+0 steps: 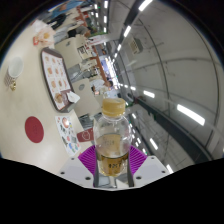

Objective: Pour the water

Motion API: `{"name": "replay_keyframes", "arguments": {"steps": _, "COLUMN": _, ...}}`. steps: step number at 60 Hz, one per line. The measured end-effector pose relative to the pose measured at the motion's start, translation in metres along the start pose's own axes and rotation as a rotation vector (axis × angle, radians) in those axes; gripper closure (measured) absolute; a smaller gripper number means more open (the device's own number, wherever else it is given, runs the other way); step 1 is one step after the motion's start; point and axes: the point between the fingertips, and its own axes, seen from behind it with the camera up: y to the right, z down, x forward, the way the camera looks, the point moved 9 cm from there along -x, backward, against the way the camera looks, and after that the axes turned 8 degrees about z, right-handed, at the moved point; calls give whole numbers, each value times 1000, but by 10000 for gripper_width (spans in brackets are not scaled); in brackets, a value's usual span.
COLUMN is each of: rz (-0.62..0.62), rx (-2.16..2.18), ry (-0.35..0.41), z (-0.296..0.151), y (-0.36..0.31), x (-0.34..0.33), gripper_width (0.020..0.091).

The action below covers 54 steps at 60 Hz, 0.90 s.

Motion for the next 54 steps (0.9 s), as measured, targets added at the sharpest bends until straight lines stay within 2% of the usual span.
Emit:
{"name": "replay_keyframes", "arguments": {"steps": 6, "rz": 98, "rx": -271, "ry": 172, "z": -70, "y": -16, "x": -15, "gripper_width": 717}}
{"name": "replay_keyframes", "arguments": {"steps": 11, "rz": 69, "rx": -445, "ry": 242, "z": -111, "y": -51, "x": -26, "gripper_width": 719}}
{"name": "replay_keyframes", "arguments": {"steps": 23, "rz": 76, "rx": -803, "ry": 441, "z": -162, "y": -122, "x": -39, "gripper_width": 712}}
{"name": "replay_keyframes", "arguments": {"steps": 29, "rz": 85, "rx": -912, "ry": 509, "z": -177, "y": -140, "x": -46, "gripper_width": 711}}
{"name": "replay_keyframes", "arguments": {"steps": 36, "rz": 71, "rx": -969, "ry": 526, "z": -178, "y": -147, "x": -47, "gripper_width": 713}}
{"name": "replay_keyframes", "arguments": {"steps": 44, "rz": 18, "rx": -853, "ry": 505, "z": -182, "y": -135, "x": -51, "gripper_width": 714}}
{"name": "replay_keyframes", "arguments": {"steps": 54, "rz": -187, "rx": -386, "ry": 417, "z": -186, "y": -99, "x": -56, "gripper_width": 711}}
